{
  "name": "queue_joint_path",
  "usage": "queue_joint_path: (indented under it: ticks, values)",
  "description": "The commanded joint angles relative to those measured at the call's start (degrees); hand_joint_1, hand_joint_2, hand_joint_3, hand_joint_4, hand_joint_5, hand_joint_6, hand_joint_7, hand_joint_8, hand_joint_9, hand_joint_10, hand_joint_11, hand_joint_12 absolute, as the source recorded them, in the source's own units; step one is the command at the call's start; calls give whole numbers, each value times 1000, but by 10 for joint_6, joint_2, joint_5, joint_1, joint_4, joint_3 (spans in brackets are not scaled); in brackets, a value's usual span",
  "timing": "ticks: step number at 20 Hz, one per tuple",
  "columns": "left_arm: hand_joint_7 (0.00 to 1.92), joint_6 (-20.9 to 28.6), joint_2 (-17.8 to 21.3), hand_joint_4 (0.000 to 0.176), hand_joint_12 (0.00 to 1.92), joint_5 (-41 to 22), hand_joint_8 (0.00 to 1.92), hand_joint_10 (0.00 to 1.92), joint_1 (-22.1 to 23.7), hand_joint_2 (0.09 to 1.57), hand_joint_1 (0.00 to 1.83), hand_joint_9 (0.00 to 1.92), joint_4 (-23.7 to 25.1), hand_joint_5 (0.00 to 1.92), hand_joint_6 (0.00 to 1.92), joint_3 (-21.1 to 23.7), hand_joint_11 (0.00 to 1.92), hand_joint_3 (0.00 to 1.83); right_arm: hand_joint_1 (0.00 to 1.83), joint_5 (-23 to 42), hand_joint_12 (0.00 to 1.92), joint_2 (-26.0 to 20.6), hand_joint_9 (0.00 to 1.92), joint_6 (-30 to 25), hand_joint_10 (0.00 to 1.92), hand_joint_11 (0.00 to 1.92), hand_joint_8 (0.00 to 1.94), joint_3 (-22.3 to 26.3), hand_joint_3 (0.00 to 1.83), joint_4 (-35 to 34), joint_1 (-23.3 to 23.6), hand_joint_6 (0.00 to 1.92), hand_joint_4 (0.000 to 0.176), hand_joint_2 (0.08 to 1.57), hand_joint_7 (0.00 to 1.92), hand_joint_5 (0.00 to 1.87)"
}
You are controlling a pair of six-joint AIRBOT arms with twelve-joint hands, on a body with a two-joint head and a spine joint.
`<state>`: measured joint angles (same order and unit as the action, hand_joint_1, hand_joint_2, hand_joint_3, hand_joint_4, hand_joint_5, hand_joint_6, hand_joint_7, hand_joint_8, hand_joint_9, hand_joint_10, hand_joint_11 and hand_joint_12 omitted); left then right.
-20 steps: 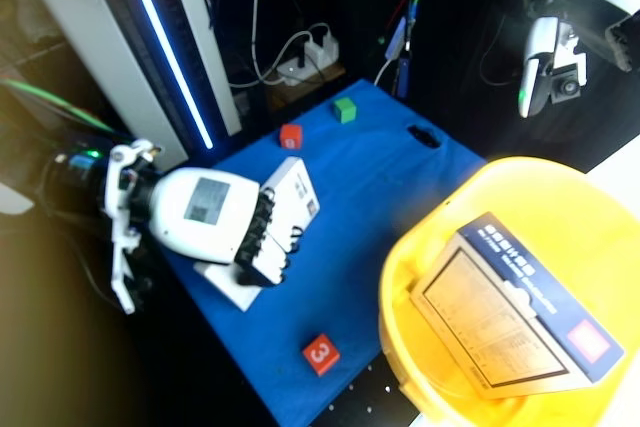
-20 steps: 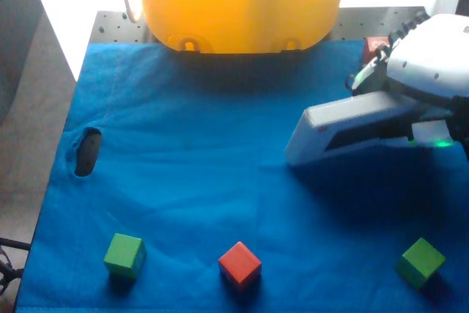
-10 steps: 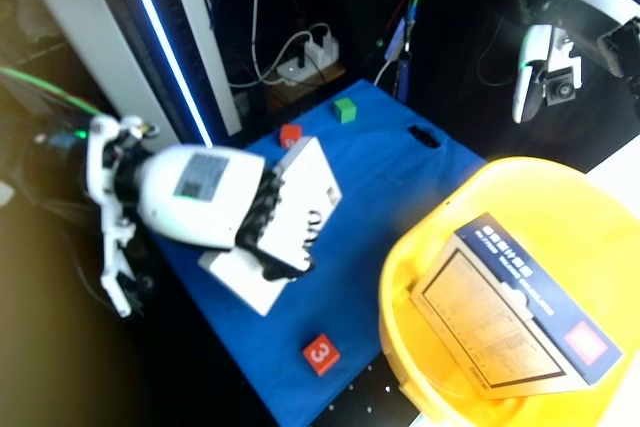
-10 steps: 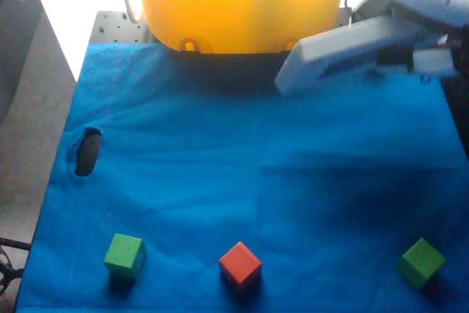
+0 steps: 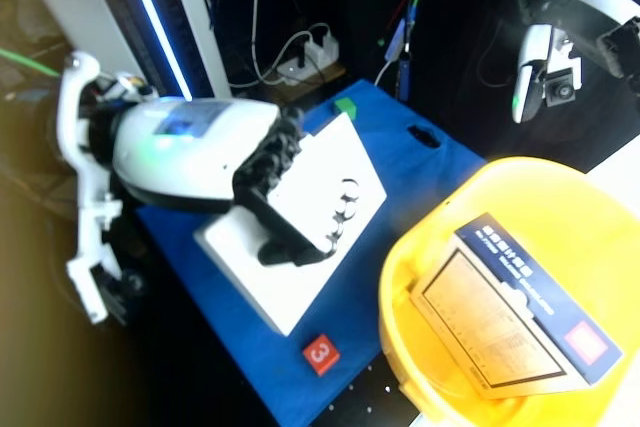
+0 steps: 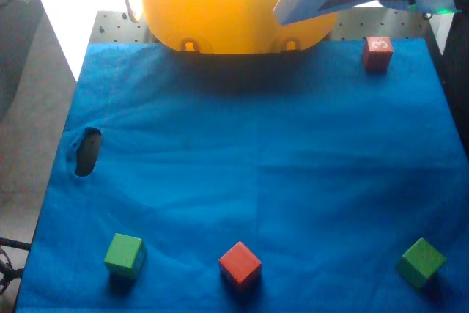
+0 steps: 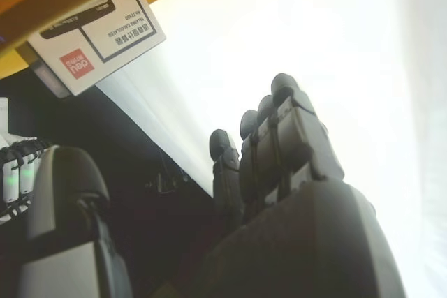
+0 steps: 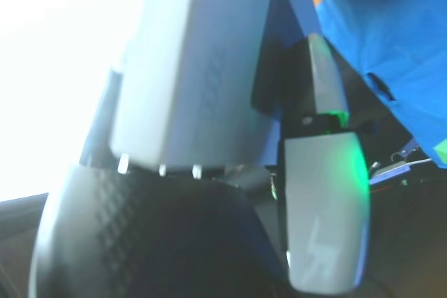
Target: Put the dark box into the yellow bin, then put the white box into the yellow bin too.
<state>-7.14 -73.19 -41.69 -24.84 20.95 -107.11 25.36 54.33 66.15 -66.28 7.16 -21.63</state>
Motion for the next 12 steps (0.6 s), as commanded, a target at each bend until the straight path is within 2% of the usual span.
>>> queue_joint_path:
  ticks: [1,2,3,4,5,6,7,8,9,10,11,12]
  values:
    - [264,1,0,70,88,-65,6,0,0,917,1135,196,-28,384,1,1,179,2,1359,67,1440,2,995,5,1242,807,710,-4,0,-2,17,913,0,1089,1133,935]
    - [266,1,0,70,88,-67,6,0,-1,913,1131,190,-28,385,2,2,179,0,1379,67,1381,2,1007,5,1222,791,636,-7,0,-2,22,886,0,1077,1153,956]
    - [261,1,0,81,84,-67,3,0,-3,920,1123,184,-28,386,2,3,172,3,1276,60,1468,3,1017,5,1135,830,754,-11,4,1,30,937,0,1081,1144,968]
    - [271,1,0,101,82,-68,7,2,-3,918,1112,188,-28,395,5,4,168,2,1260,47,1519,4,1008,5,1123,800,912,-14,2,12,46,845,0,1086,1105,995]
    - [261,1,0,150,84,-69,2,0,-4,923,1056,179,-28,382,0,5,174,4,1265,33,1695,4,919,5,1331,751,1195,-16,2,23,60,706,0,1112,996,1020]
    - [255,1,0,139,83,-70,0,0,-6,929,1049,178,-29,374,0,5,170,6,1268,23,1741,4,901,5,1379,745,1228,-17,0,32,72,668,0,1112,987,1036]
    - [244,1,0,138,83,-71,0,0,-7,948,1015,177,-30,353,0,6,174,13,1270,18,1665,4,928,5,1300,780,1132,-17,0,37,80,704,0,1099,1036,1029]
    - [215,1,0,168,73,-72,0,0,-9,957,988,145,-30,339,0,7,143,14,1263,17,1622,4,960,5,1258,827,1028,-18,0,40,86,720,0,1085,1074,1042]
    - [212,1,0,174,66,-73,1,0,-10,959,984,138,-30,336,0,8,120,12,1264,16,1633,4,985,5,1284,854,963,-19,0,42,90,706,0,1075,1105,1055]
    - [199,1,-1,176,381,-74,0,2,-10,963,974,132,-30,329,0,8,57,5,1263,15,1647,4,983,6,1301,854,967,-20,1,42,93,714,0,1075,1102,1053]
    - [194,1,-1,175,570,-76,2,3,-11,968,985,124,-31,316,6,9,11,0,1259,14,1609,5,982,12,1261,833,916,-22,0,42,97,761,0,1074,1120,1039]
    - [235,1,-1,148,578,-79,4,8,-12,965,1007,182,-32,324,3,11,7,0,1255,12,1612,6,949,22,1238,787,978,-22,1,42,103,755,0,1081,1087,1041]
